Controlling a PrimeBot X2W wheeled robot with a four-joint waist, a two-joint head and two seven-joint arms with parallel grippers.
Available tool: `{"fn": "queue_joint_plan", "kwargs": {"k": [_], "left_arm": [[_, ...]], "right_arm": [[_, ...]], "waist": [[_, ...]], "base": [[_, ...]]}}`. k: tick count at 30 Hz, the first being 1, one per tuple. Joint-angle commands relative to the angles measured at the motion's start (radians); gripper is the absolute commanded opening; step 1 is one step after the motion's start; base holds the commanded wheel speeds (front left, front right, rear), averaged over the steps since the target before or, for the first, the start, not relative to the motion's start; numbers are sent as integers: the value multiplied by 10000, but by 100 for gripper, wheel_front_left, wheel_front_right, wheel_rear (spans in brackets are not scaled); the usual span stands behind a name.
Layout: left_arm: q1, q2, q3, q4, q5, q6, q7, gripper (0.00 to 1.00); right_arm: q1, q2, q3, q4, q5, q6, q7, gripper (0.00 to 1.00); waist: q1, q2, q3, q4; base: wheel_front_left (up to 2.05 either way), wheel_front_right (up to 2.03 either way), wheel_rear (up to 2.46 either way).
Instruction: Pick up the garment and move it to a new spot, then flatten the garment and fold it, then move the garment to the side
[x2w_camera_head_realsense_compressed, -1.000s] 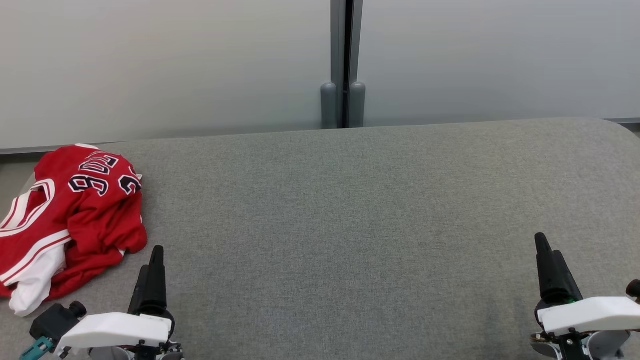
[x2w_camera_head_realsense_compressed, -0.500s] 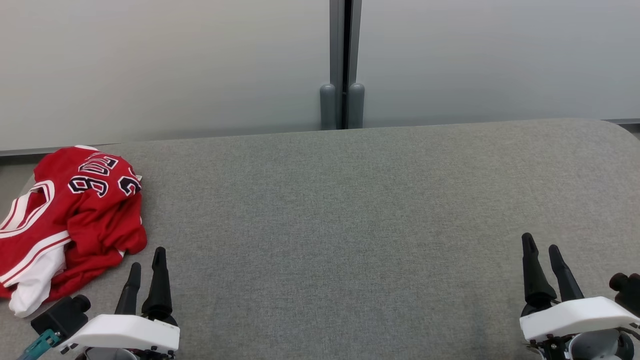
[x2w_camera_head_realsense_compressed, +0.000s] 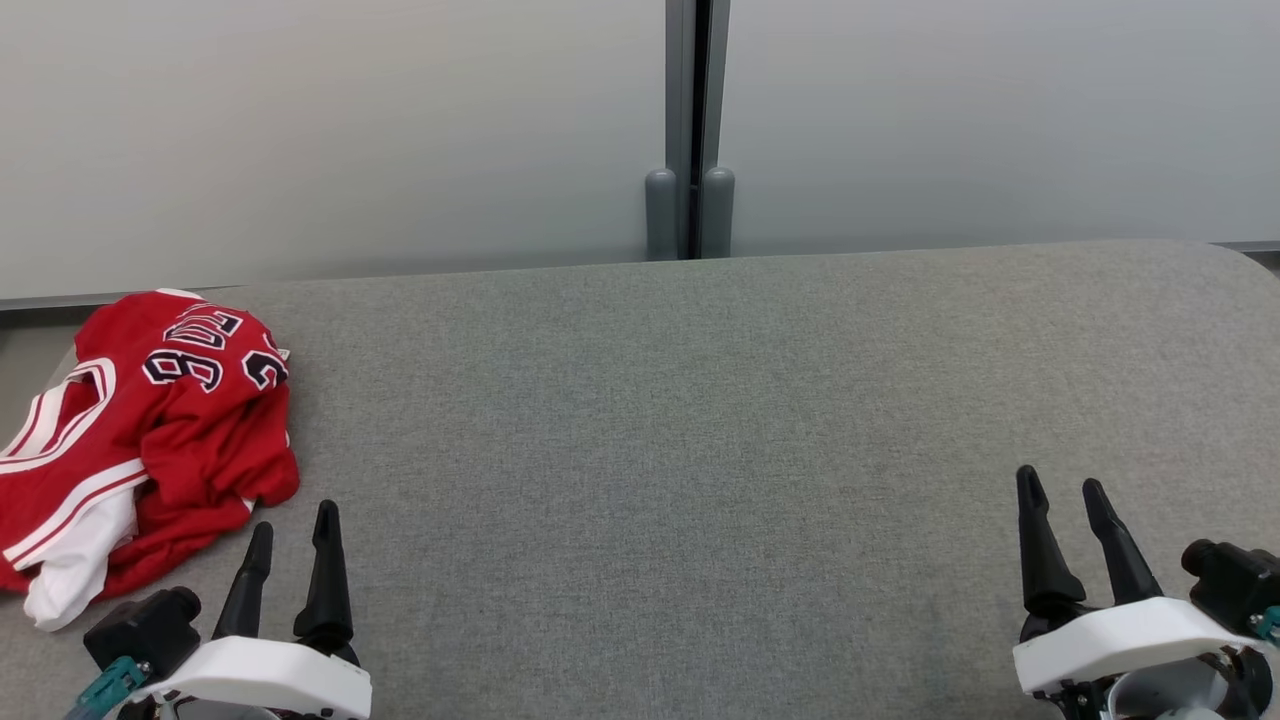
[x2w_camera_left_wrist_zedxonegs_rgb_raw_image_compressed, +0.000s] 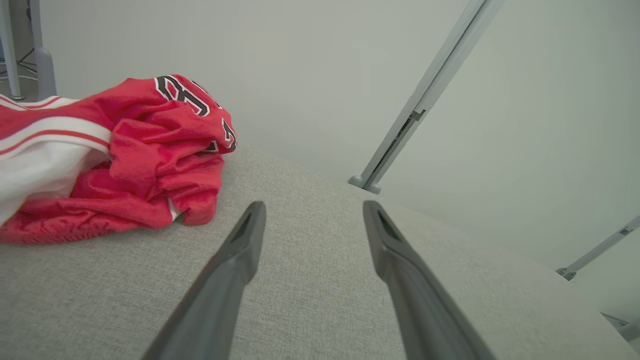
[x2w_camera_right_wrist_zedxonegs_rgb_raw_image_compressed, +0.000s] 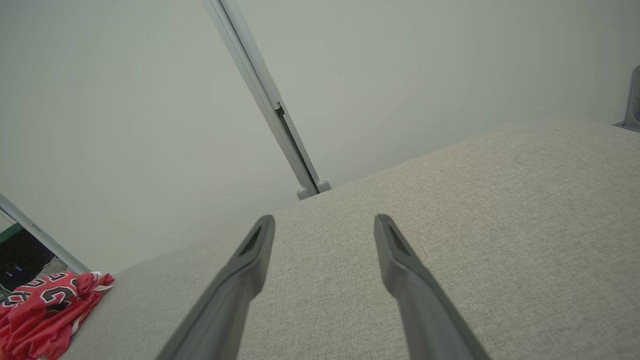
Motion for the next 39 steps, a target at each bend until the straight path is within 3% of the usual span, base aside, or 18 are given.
{"fn": "queue_joint_plan", "kwargs": {"k": [1,13,39], "left_arm": [[-97,105,-46,-82,360,69,-108,100],[-18,289,-249,-33,1723,287,-420,100],[-123,677,-302,892,3883,105,-1003,100]], "right_arm": [[-24,-109,27,-136,-320,17,-125,100],[20,-146,191,-117,-1624,19,-440,100],[111,-117,82,162,-3728,21,-1021,100]], "waist": [[0,0,-3,10],[0,0,-13,21],[0,0,-22,68]], "base": [[0,0,0],[0,0,0],[0,0,0]]}}
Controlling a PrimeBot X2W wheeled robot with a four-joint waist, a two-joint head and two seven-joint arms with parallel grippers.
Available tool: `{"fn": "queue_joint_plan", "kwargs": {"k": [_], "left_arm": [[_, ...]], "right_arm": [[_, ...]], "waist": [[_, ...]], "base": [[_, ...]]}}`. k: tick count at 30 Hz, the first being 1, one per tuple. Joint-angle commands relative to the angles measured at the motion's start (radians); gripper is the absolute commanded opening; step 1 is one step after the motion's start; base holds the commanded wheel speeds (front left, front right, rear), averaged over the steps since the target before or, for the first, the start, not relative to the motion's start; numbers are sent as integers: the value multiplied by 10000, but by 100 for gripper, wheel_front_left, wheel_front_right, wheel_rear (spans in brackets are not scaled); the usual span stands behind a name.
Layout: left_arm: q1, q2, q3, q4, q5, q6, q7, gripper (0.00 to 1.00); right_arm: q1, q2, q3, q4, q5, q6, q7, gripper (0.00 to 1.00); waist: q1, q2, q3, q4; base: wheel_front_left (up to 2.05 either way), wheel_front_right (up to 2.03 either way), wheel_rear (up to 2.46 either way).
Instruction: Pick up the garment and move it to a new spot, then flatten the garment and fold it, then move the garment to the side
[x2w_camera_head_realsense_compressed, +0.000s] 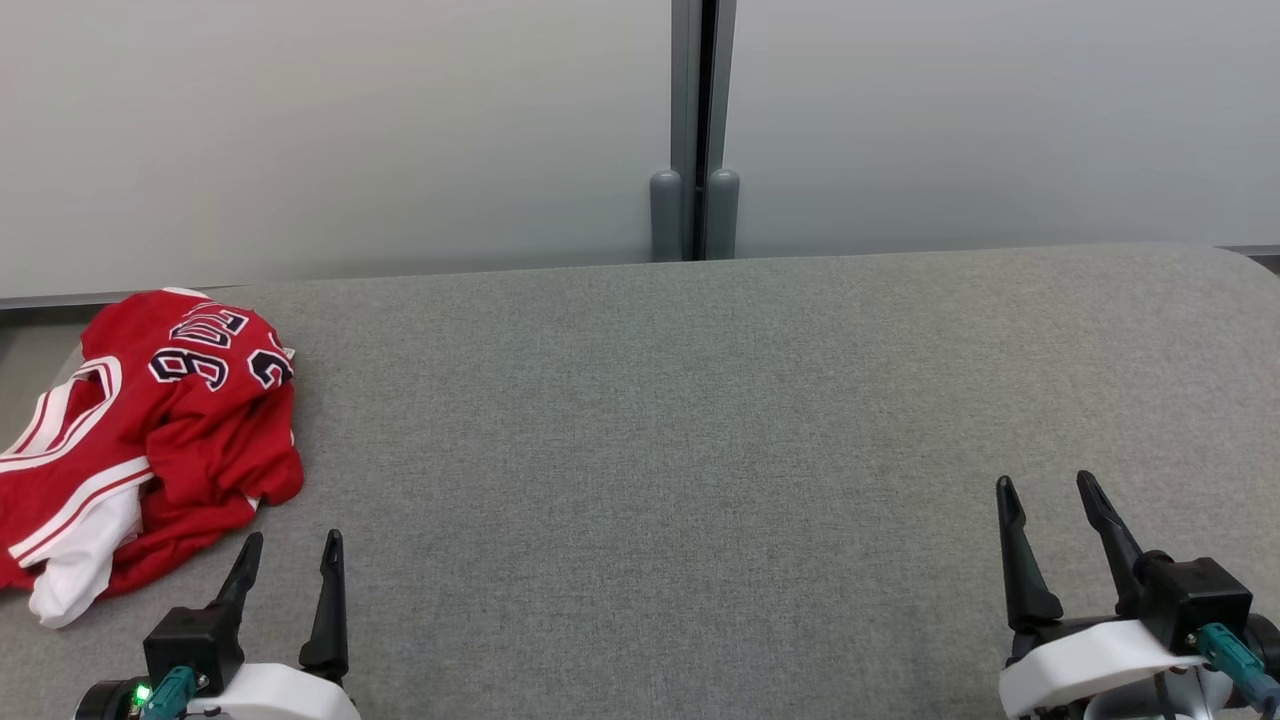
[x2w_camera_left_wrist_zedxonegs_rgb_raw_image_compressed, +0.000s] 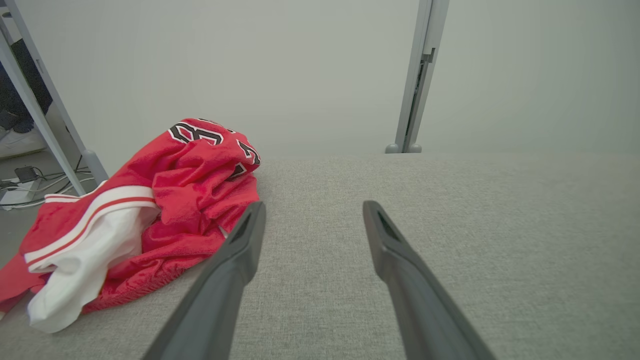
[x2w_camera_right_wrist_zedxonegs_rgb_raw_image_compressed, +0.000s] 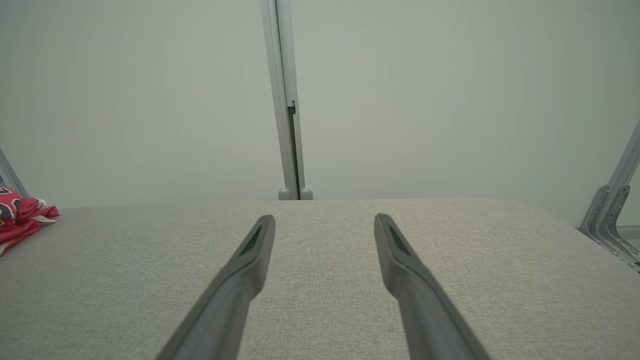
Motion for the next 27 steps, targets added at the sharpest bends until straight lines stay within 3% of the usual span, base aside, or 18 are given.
{"fn": "queue_joint_plan", "kwargs": {"k": [1,19,27], "left_arm": [[-115,91,19,9,179,-6,-63,100],[-72,167,240,563,1465,121,-401,100],[-43,124,351,624,1623,116,-465,100]], "right_arm": [[45,-52,-15,-32,-207,19,-107,100],[18,-33,-57,38,-1343,21,-446,100],[25,-29,-263,136,-1053,20,-493,100]], "waist": [[0,0,2,-7],[0,0,-81,36],[0,0,-115,79]], "base": [[0,0,0],[0,0,0],[0,0,0]]}}
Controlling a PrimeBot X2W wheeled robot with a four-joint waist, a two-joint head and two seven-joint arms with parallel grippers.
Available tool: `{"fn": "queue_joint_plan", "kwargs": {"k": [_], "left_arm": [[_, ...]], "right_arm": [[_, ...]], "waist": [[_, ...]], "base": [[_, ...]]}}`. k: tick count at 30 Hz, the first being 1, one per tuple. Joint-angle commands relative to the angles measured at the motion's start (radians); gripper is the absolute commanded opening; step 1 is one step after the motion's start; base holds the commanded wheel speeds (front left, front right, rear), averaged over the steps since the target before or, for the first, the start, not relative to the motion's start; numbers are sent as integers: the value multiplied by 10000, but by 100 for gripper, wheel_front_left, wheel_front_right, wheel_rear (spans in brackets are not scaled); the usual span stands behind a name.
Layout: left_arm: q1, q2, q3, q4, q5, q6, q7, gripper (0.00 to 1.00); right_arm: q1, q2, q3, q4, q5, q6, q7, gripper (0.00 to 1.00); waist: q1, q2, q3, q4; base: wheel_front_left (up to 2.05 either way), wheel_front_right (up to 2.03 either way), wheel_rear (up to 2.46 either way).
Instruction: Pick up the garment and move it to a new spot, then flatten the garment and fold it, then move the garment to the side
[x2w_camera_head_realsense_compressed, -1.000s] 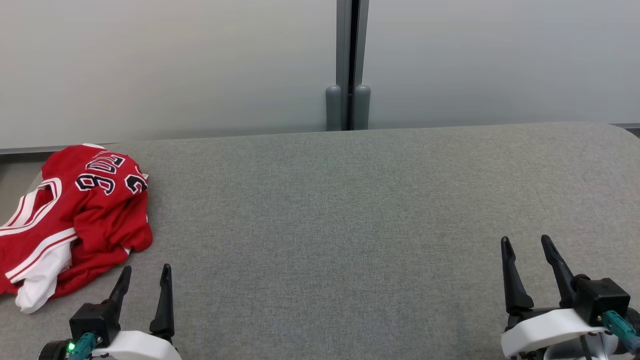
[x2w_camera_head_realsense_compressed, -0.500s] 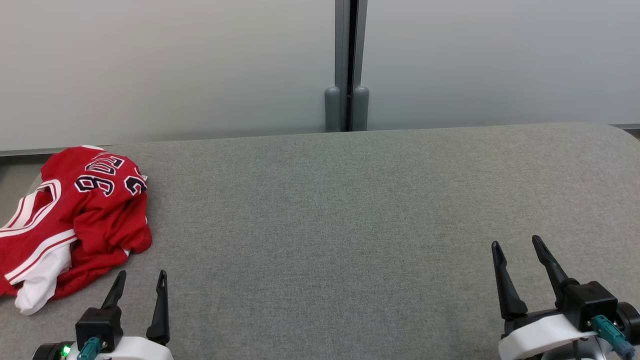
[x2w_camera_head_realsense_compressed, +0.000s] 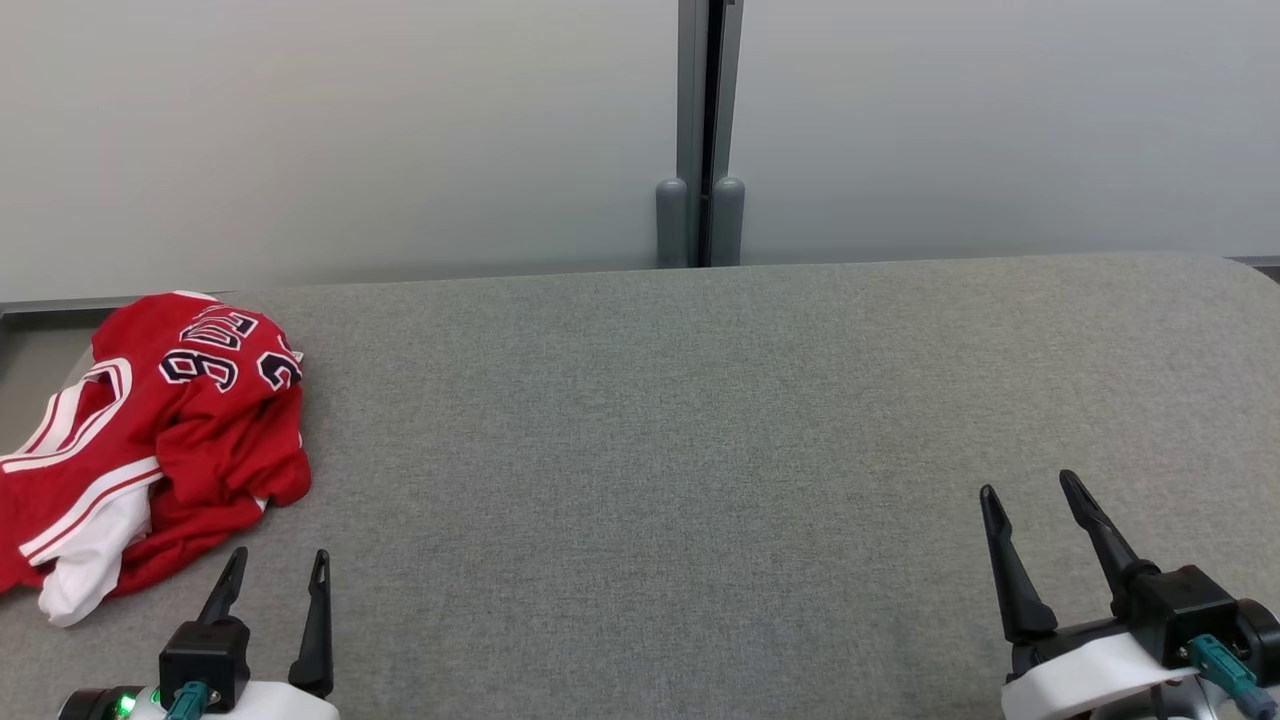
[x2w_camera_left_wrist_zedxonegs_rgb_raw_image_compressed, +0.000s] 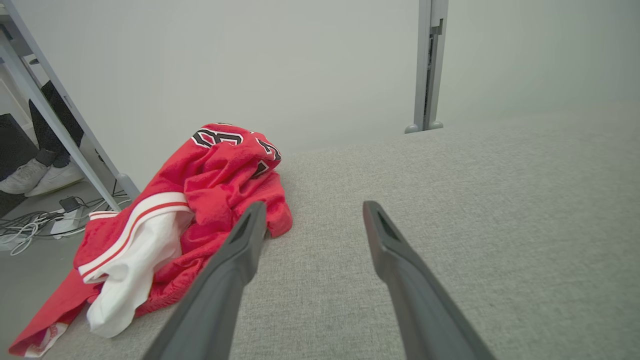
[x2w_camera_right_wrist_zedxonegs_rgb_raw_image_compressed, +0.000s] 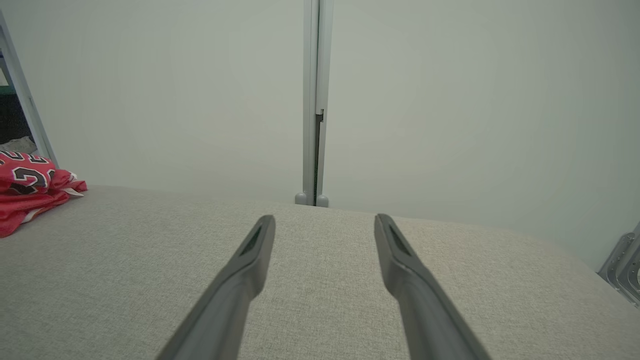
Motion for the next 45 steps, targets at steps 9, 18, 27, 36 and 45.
{"fn": "queue_joint_plan", "kwargs": {"k": [9,18,27,36,45], "left_arm": [[-17,41,209,44,-83,-73,-51,100],[-235,-113,179,-9,16,-99,-51,100],[-240,-313,142,-90,-3,-158,-51,100],[-112,-365,187,-235,-24,-189,-49,100],[-1997,-570,-373,336,-406,-759,255,100]], "right_arm": [[-7,-37,-161,66,88,18,-54,100],[203,-35,-330,-22,137,18,-53,100],[515,-36,166,-90,313,18,-53,100],[180,-45,831,126,314,11,-53,100],[-182,-211,778,-181,120,11,-53,100]], "waist": [[0,0,-4,-26],[0,0,-42,406],[0,0,-275,2755],[0,0,-365,4181],[0,0,836,3990]], "base": [[0,0,0],[0,0,0],[0,0,0],[0,0,0],[0,0,0]]}}
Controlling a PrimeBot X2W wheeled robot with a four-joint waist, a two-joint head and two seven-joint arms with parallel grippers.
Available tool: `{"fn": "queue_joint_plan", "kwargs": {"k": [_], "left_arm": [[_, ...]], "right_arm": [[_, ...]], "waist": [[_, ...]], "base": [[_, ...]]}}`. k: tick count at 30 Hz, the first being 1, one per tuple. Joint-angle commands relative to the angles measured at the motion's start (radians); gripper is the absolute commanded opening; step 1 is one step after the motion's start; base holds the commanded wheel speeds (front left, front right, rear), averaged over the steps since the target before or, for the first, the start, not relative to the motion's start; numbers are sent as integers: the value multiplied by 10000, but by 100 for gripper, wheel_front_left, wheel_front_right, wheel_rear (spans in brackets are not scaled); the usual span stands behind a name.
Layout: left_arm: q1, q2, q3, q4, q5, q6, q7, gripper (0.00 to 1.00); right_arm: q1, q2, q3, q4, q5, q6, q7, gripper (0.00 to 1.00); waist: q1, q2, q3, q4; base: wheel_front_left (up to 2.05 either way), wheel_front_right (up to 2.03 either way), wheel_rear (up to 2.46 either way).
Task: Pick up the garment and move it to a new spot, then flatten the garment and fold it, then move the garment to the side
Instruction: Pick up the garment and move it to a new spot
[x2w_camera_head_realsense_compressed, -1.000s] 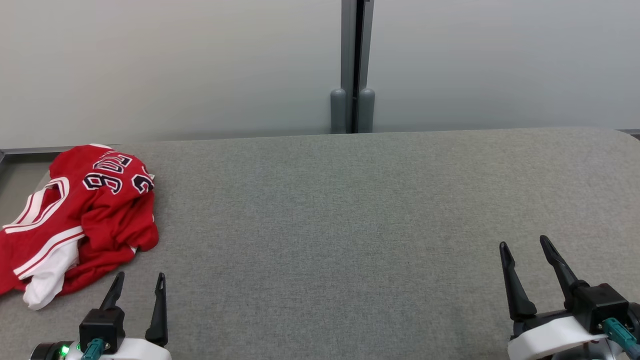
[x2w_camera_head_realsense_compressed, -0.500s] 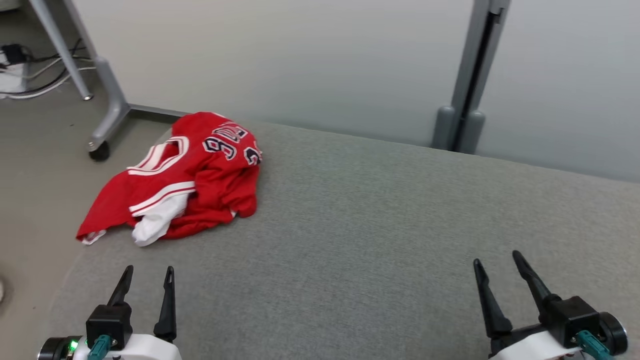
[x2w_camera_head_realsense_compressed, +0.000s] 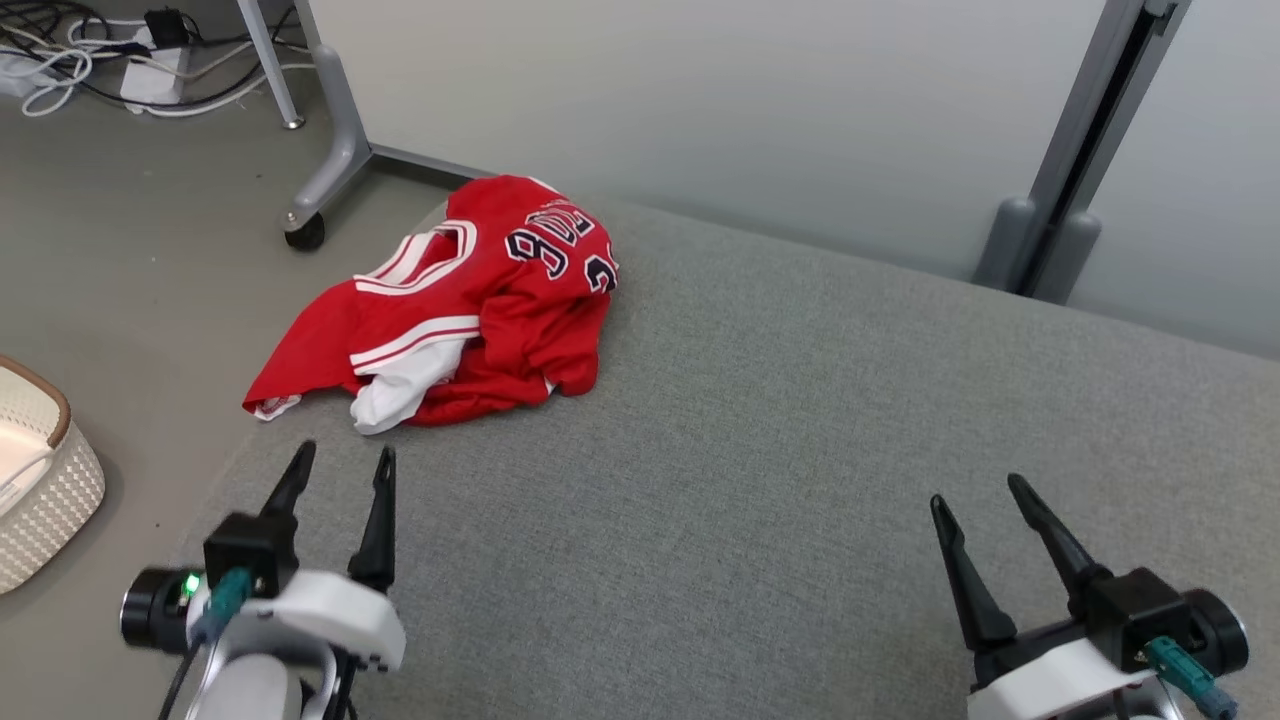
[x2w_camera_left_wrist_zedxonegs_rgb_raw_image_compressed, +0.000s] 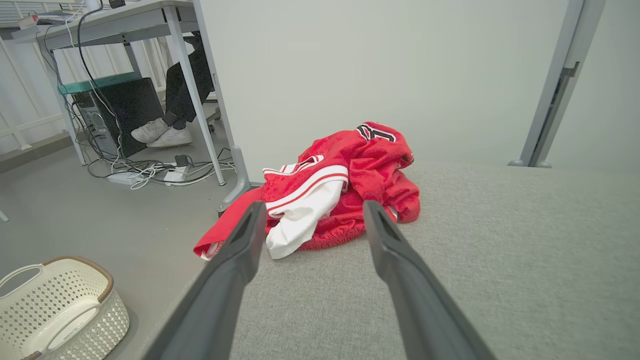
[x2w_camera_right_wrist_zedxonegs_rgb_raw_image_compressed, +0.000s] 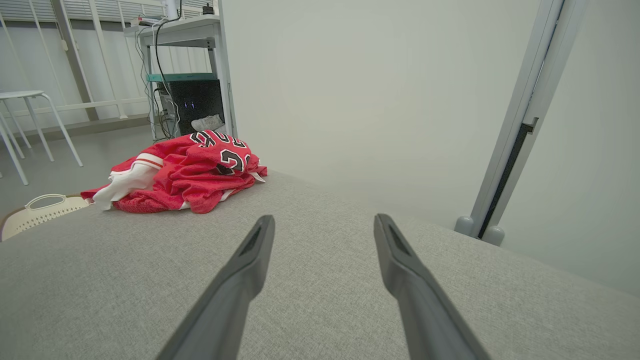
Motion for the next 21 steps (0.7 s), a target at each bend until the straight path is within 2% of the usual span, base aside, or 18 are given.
{"fn": "queue_joint_plan", "kwargs": {"k": [1,6,8,14,21], "left_arm": [[-865,-65,-110,149,-196,-120,262,100],[-3231,-109,-516,1140,-676,-361,1249,100],[-3733,-70,-477,1415,-825,-397,1471,100],[-6098,827,-560,3145,-1289,-503,2498,100],[-7426,1691,-1219,4769,-2060,-495,3437,100]], "right_arm": [[-386,-258,-20,-114,-100,1,-55,100],[-1261,-804,273,-301,-213,1,-55,100],[-1440,-904,354,-350,-225,1,-55,100],[-2407,-1395,973,-582,-85,1,-55,100],[-2840,-1530,1315,-736,70,1,-55,100]], "waist": [[0,-1,868,-231],[0,-1,2551,-767],[0,-1,2874,-894],[0,-1,4509,-1738],[0,-1,5243,-2427]], "base": [[0,0,0],[0,0,0],[0,0,0],[0,0,0],[0,0,0]]}}
